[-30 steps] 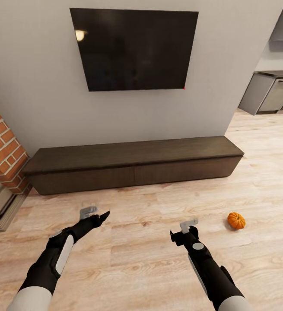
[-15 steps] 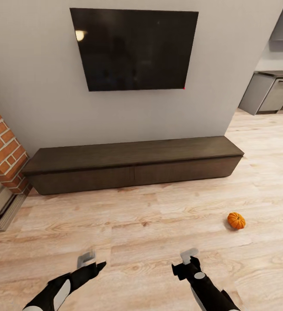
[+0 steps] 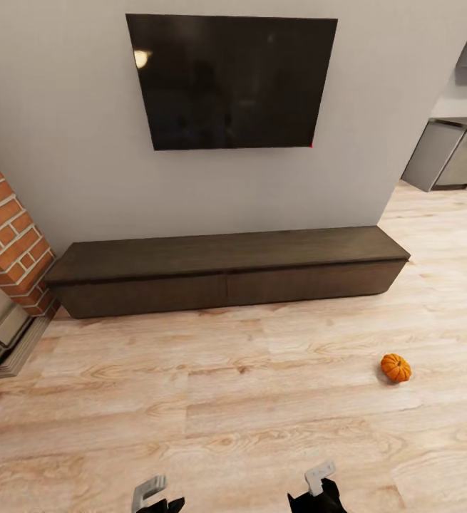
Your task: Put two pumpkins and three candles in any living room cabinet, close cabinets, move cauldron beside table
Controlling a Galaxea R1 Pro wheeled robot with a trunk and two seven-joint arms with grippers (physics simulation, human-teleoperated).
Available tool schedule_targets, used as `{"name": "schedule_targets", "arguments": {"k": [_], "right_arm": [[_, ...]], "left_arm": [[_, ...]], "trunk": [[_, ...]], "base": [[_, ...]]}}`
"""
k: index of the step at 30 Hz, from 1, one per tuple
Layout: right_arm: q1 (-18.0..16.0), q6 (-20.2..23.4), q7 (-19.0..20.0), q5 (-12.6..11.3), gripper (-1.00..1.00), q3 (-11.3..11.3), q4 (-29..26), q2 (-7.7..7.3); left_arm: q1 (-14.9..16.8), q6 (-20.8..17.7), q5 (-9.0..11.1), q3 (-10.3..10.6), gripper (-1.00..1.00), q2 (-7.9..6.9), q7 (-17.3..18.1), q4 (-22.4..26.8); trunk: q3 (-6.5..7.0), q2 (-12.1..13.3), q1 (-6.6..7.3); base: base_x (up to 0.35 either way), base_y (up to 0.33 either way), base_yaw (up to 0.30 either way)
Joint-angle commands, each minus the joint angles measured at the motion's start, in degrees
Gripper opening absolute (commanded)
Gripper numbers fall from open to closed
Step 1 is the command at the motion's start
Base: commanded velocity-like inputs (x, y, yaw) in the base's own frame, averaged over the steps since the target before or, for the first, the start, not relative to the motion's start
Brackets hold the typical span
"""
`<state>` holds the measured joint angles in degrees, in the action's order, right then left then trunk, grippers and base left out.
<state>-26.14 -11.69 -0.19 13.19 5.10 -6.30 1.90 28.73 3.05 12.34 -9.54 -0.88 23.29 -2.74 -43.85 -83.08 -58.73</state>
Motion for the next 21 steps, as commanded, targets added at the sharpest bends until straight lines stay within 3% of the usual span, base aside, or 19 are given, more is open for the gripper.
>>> {"name": "schedule_targets", "arguments": {"k": [1, 3, 5, 8, 21], "right_arm": [[0.0, -6.9, -0.1, 0.0, 1.00, 0.0, 2.8, -0.16], [0.0, -8.3, -0.1, 0.0, 1.00, -0.1, 3.4, -0.31], [0.0, -9.1, -0.1, 0.0, 1.00, 0.0, 3.7, -0.15], [0.0, -9.3, -0.1, 0.0, 1.00, 0.0, 3.7, -0.21], [0.0, -9.5, -0.2, 0.0, 1.00, 0.0, 3.8, -0.20]], "left_arm": [[-0.1, 0.0, 0.0, 0.0, 1.00, 0.17, -0.3, -0.3], [-0.1, 0.0, 0.0, 0.0, 1.00, 0.02, -1.6, -0.4], [-0.2, 0.0, 0.0, 0.0, 1.00, -0.06, -5.8, -0.3], [-0.2, 0.0, 0.0, 0.0, 1.00, -0.07, -9.3, -0.4], [-0.5, -0.1, 0.1, 0.0, 1.00, -0.08, -10.4, -0.4]], "trunk": [[0.00, 0.0, 0.00], [0.00, 0.0, 0.00], [0.00, 0.0, 0.00], [0.00, 0.0, 0.00], [0.00, 0.0, 0.00]], "base": [[0.000, 0.000, 0.282], [0.000, 0.000, 0.285], [0.025, 0.000, 0.287], [0.180, 0.043, 0.288], [0.296, 0.102, 0.288]]}}
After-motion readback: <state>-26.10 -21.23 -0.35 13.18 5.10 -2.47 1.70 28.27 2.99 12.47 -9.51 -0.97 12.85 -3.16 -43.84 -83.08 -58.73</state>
